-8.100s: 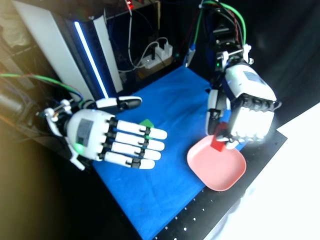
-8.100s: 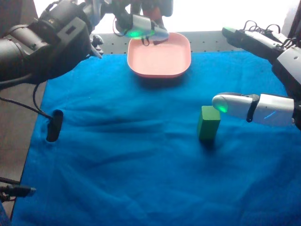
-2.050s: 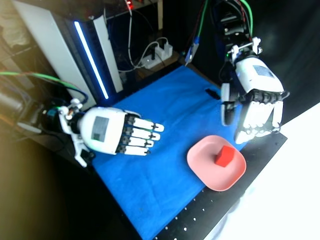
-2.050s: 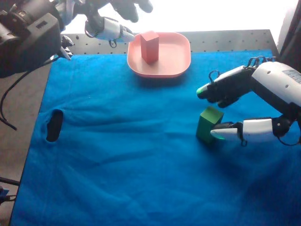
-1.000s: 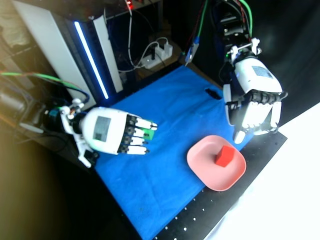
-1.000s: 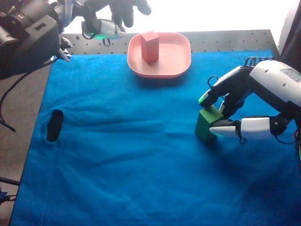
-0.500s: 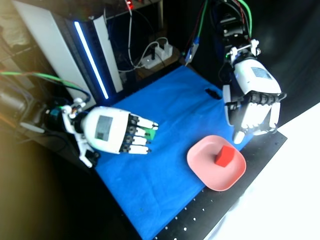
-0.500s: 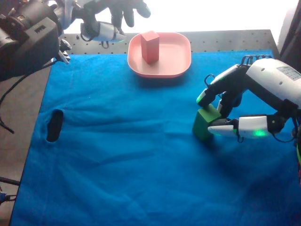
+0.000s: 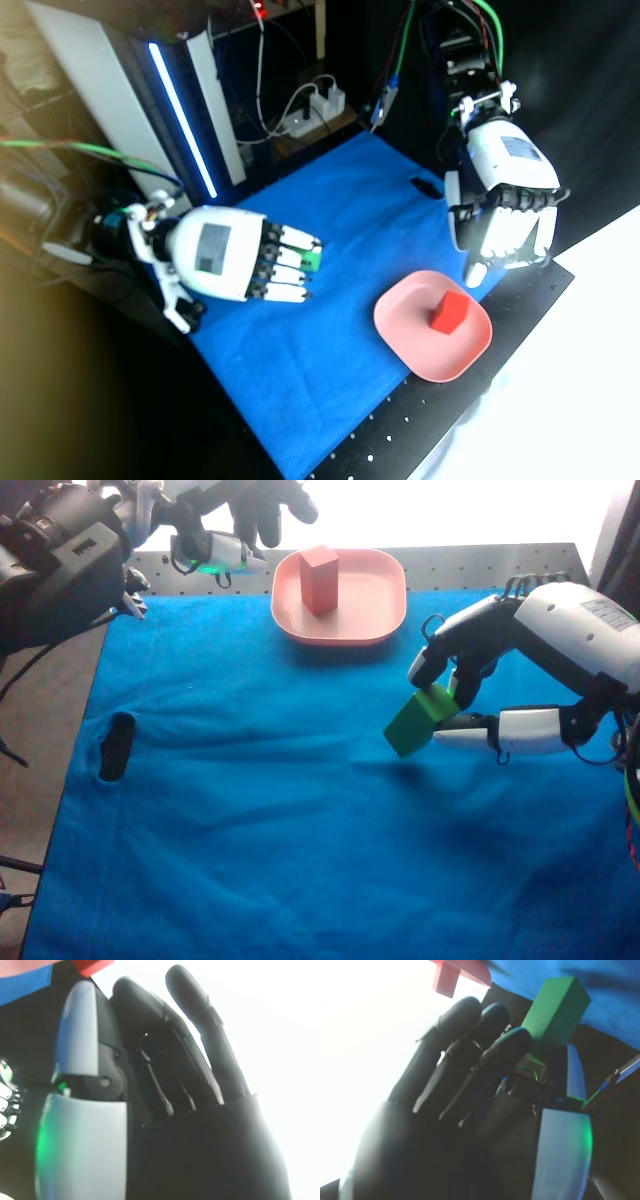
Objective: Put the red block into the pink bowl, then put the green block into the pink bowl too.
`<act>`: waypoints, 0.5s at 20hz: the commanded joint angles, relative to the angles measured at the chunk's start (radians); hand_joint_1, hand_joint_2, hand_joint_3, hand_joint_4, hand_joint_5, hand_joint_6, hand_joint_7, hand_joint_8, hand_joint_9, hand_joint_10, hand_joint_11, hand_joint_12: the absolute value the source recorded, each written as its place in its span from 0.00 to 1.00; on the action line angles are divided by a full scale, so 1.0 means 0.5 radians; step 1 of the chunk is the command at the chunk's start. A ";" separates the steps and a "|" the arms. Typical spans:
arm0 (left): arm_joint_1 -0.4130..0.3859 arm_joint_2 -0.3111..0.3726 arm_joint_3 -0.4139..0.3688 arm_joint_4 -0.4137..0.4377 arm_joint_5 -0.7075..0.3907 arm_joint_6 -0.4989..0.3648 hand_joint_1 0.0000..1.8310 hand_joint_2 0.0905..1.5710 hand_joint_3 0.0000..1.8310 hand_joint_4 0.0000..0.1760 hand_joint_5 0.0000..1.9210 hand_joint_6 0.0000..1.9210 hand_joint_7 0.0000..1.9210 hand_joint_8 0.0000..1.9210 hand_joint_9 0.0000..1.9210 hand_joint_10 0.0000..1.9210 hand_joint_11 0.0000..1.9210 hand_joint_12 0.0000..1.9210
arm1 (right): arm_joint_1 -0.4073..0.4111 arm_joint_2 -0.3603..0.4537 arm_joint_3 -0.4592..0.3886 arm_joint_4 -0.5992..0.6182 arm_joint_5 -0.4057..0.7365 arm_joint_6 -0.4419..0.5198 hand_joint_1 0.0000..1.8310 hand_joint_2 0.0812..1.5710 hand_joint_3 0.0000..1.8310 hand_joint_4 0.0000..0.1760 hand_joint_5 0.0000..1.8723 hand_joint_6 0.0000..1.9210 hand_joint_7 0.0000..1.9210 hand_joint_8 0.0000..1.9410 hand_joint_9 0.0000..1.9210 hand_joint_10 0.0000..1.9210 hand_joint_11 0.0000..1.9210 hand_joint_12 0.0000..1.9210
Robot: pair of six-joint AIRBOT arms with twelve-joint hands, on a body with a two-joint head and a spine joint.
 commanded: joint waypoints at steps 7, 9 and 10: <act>-0.010 0.008 -0.002 -0.023 -0.238 -0.006 0.75 0.63 0.00 0.00 0.48 0.00 0.60 0.37 0.60 0.01 0.16 0.62 | 0.070 0.022 0.039 -0.024 0.250 0.006 0.71 0.64 0.00 0.00 0.56 0.37 0.66 0.35 0.55 0.51 0.42 0.79; -0.008 0.008 -0.002 -0.023 -0.238 -0.005 0.70 0.58 0.00 0.00 0.48 0.00 0.54 0.05 0.60 0.01 0.19 0.61 | 0.087 0.029 0.049 -0.034 0.231 0.006 0.71 0.64 0.00 0.00 0.55 0.39 0.67 0.33 0.55 0.44 0.40 0.75; -0.007 0.008 -0.002 -0.023 -0.240 -0.005 0.69 0.58 0.00 0.00 0.48 0.00 0.54 0.03 0.60 0.00 0.19 0.61 | 0.109 0.033 0.056 -0.048 0.200 0.000 0.71 0.64 0.00 0.00 0.56 0.39 0.67 0.33 0.55 0.44 0.39 0.76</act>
